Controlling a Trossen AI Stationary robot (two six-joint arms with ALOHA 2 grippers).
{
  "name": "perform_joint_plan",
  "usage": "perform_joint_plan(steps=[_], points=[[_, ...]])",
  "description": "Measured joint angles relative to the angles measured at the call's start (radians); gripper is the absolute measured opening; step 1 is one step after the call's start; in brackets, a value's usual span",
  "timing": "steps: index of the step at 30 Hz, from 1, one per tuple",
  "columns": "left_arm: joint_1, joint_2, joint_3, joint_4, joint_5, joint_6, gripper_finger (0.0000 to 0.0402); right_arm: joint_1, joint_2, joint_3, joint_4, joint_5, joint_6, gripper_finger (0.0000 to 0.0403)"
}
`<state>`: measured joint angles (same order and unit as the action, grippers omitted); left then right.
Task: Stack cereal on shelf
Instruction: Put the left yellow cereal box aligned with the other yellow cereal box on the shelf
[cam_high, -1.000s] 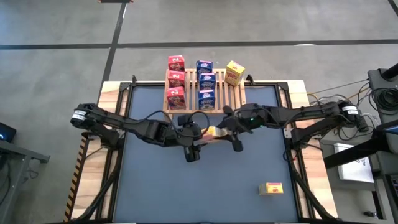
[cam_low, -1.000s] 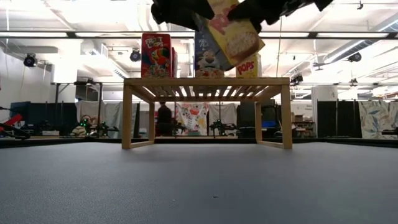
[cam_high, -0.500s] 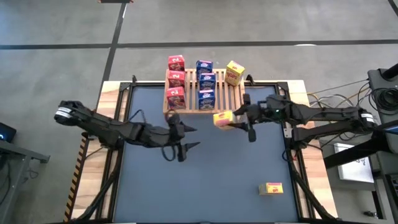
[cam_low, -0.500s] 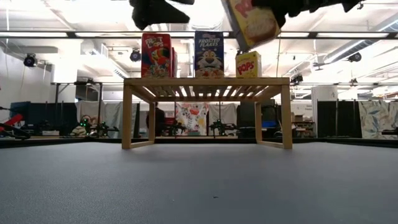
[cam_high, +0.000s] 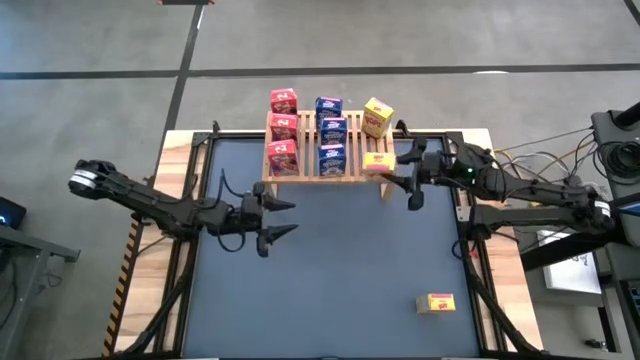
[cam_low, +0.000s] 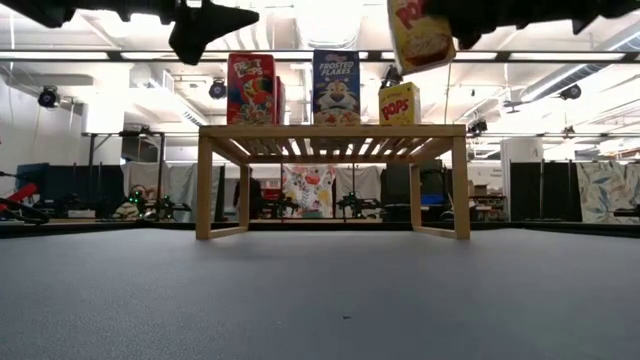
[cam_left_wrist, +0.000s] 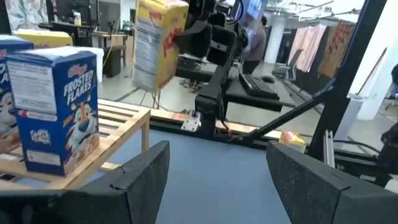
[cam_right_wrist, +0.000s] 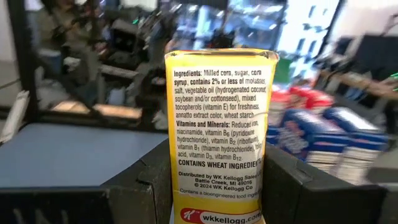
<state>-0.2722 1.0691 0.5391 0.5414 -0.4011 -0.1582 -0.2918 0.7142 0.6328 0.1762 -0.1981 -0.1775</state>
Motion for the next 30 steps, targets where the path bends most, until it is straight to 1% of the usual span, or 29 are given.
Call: perform_joint_plan(steps=[6,11,12,18,23,25,30], points=[[0.0,-0.008,-0.013,0.0,0.0,0.005,0.0252,-0.116,-0.062,-0.09,0.124,-0.028,-0.016,0.0166],[0.0,-0.008,-0.012,0.0,0.001,0.031,0.0252,-0.238,-0.056,-0.145,0.244,-0.184,0.043,0.0166],[0.0,-0.008,-0.012,0.0,0.001,0.033,0.0252,-0.264,-0.051,-0.15,0.258,-0.199,0.061,0.0166],[0.0,-0.008,-0.012,-0.002,0.003,0.033,0.0252,-0.37,-0.002,-0.16,0.253,-0.203,0.06,0.0166],[0.0,-0.008,-0.012,-0.003,0.003,0.033,0.0252,-0.41,0.065,-0.16,0.261,-0.209,0.045,0.0166],[0.0,-0.005,-0.011,-0.003,0.003,0.034,0.0252,-0.425,0.099,-0.16,0.279,-0.23,0.046,0.0166],[0.0,0.005,-0.011,-0.006,0.003,0.036,0.0252,-0.458,0.165,-0.16,0.316,-0.232,0.045,0.0166]])
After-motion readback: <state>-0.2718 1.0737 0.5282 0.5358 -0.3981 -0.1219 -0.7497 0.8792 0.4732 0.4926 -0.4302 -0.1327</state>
